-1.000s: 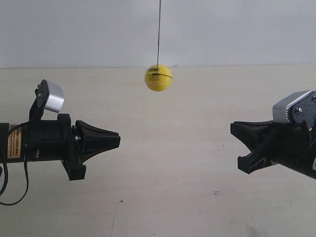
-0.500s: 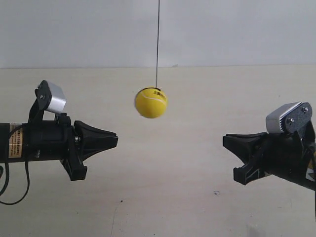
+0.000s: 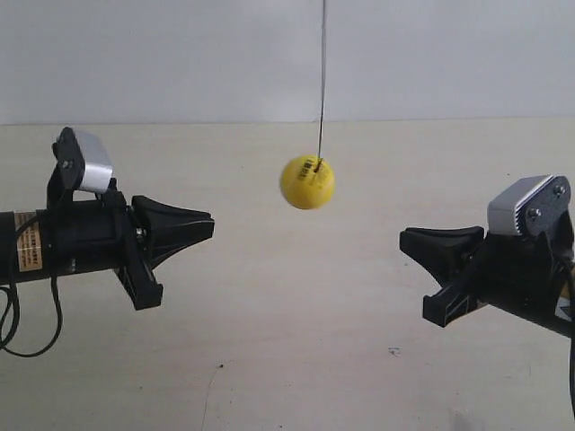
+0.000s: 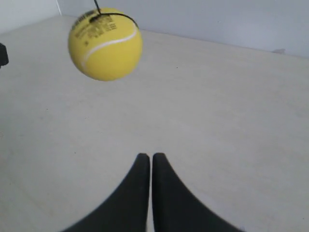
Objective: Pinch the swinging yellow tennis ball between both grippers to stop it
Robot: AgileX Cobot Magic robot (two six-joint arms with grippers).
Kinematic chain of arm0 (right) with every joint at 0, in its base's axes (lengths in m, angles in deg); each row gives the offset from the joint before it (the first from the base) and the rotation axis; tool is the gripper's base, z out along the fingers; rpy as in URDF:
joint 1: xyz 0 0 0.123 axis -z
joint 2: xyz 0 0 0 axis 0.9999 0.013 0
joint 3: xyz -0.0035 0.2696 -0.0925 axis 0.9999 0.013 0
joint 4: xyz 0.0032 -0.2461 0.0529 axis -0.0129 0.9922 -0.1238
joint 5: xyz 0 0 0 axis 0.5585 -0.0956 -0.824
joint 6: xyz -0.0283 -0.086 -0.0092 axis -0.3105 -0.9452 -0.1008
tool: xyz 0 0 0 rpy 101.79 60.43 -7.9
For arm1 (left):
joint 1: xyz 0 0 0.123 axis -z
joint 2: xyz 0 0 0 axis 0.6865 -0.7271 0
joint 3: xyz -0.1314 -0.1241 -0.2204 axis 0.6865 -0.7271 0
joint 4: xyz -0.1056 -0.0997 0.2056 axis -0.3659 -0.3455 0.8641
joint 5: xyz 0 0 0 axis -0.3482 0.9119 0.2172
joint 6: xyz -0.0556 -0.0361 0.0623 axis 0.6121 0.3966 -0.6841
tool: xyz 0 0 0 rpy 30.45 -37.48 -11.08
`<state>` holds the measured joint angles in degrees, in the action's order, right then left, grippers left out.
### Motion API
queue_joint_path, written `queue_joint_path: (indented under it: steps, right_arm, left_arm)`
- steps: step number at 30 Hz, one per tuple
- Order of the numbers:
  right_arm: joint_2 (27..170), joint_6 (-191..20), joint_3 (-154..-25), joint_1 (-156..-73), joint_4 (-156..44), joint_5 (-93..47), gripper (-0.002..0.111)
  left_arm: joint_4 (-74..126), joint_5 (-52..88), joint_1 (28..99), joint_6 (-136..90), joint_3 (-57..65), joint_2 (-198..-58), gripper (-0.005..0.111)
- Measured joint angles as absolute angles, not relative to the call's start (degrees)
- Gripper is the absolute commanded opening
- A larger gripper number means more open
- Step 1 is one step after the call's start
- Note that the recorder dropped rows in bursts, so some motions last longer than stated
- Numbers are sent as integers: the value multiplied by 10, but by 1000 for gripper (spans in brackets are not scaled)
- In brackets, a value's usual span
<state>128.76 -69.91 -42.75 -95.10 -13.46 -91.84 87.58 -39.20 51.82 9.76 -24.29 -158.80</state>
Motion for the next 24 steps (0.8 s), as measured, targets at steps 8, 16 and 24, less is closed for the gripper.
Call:
queue_joint_path:
  steps: [8,16,24]
  right_arm:
    - [1288,-699,-431,-951,-120,-921,0]
    - [1291,-699,-452,-951,-119,-913,0]
    - [1292,-694,-457,-951,-118,-913,0]
  left_arm:
    - [856,-392,518,62,-236,-1588,5]
    - [838,-400,518,41,-236,-1588,5]
    - [837,-405,568,41,-220,-1588,5]
